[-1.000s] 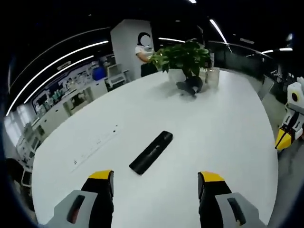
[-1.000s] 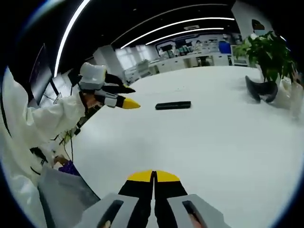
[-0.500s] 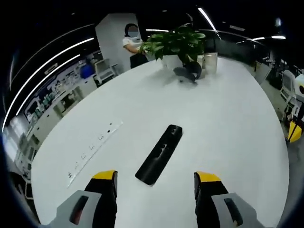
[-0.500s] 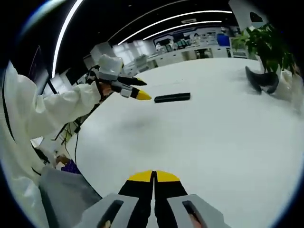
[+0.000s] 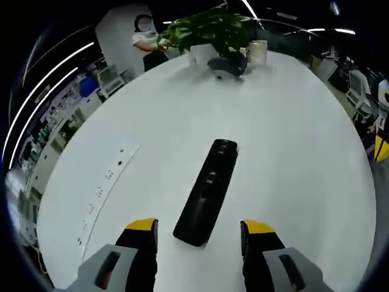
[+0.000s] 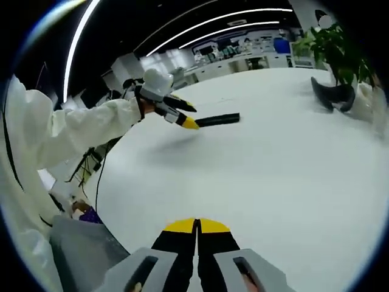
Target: Press the specified remote control buttons in sequence, fully releasing each button before pressing the next.
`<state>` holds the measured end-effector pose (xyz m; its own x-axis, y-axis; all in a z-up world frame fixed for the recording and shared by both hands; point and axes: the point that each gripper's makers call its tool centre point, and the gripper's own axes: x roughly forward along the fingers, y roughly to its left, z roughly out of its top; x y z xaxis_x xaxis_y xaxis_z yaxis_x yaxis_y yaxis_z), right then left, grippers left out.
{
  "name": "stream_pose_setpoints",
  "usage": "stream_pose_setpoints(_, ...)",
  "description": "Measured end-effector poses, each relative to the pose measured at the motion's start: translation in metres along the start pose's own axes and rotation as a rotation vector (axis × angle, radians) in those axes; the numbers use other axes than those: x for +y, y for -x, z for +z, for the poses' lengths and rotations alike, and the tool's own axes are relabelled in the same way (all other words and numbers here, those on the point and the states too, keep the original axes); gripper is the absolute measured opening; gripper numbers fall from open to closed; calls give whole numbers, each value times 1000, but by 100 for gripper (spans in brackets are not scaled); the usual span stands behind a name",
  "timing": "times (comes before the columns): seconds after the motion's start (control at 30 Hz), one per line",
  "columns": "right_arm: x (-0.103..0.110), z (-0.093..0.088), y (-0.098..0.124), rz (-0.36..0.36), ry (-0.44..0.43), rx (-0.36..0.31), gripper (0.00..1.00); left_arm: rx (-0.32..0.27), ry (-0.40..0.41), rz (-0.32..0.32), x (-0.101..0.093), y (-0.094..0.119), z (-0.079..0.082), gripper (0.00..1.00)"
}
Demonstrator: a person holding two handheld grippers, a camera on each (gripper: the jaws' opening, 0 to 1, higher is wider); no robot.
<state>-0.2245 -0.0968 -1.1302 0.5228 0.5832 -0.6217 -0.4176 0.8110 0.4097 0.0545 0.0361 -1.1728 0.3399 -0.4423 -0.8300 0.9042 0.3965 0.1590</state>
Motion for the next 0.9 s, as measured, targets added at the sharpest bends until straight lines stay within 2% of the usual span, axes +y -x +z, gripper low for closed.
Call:
stream_pose_setpoints(0.2,0,0,-1,4,-4,3,0,42,-29,-40,2,-11,0,45)
stream_pose_setpoints(0.3,-1,1,0,3,-7,-1,0,91,-53,-83,2,-15,-7,41)
stream_pose_setpoints(0.33,-1,1,0,4,-8,-1,0,70,-31,-82,3,-17,-3,39)
stream_pose_setpoints(0.37,-1,1,0,3,-9,-2,0,88,-33,-84,3,-18,-5,37)
stream_pose_setpoints(0.5,-1,1,-1,5,-9,-3,0,112,-20,-164,-3,-15,-5,32)
stream_pose_setpoints(0.63,0,2,-1,9,-3,-2,0,128,-12,-189,-7,-15,-6,26)
stream_pose_setpoints(0.7,1,2,-1,12,1,-3,0,131,-49,-193,-11,-14,-6,23)
stream_pose_setpoints(0.9,4,4,0,17,12,-12,0,152,-53,-182,-12,-16,-6,22)
